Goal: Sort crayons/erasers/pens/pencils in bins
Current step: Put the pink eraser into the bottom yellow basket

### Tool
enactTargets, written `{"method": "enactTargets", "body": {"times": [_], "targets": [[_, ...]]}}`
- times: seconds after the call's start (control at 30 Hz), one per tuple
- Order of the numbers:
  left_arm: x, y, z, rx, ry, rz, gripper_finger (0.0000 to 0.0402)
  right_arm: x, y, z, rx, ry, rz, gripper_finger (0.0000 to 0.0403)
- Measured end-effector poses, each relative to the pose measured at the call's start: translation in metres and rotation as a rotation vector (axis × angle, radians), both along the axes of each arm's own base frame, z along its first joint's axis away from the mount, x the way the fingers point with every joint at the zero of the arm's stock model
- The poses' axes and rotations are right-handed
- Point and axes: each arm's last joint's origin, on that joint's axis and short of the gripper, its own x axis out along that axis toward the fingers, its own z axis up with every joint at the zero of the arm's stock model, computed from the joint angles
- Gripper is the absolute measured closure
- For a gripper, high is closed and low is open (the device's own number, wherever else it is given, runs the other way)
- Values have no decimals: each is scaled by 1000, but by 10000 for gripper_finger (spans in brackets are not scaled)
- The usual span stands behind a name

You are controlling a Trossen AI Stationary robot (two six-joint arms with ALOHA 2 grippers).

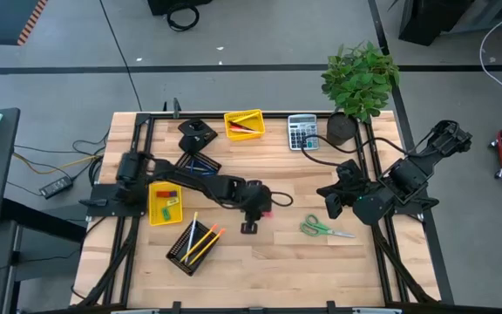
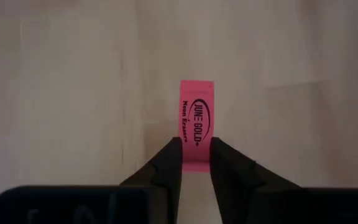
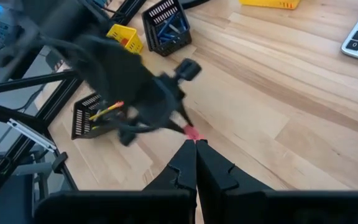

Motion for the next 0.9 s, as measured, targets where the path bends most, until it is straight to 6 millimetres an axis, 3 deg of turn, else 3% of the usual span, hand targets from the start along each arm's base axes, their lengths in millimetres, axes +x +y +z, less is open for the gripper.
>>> {"method": "enactTargets", "body": {"times": [0.2,0.53,0.7,0.9], "targets": [[-17,10,42,25,-13,-45,322,0,0,0,-7,4,9,394],[-77,30,114,104,75,-89,325,-1,-1,0,-46,22,35,394],[-108,34,117,96,153,-71,328,-1,-2,0,-72,9,17,394],[-171,38,97,28,232,70,324,-1,-2,0,-64,-5,-1,394]]}}
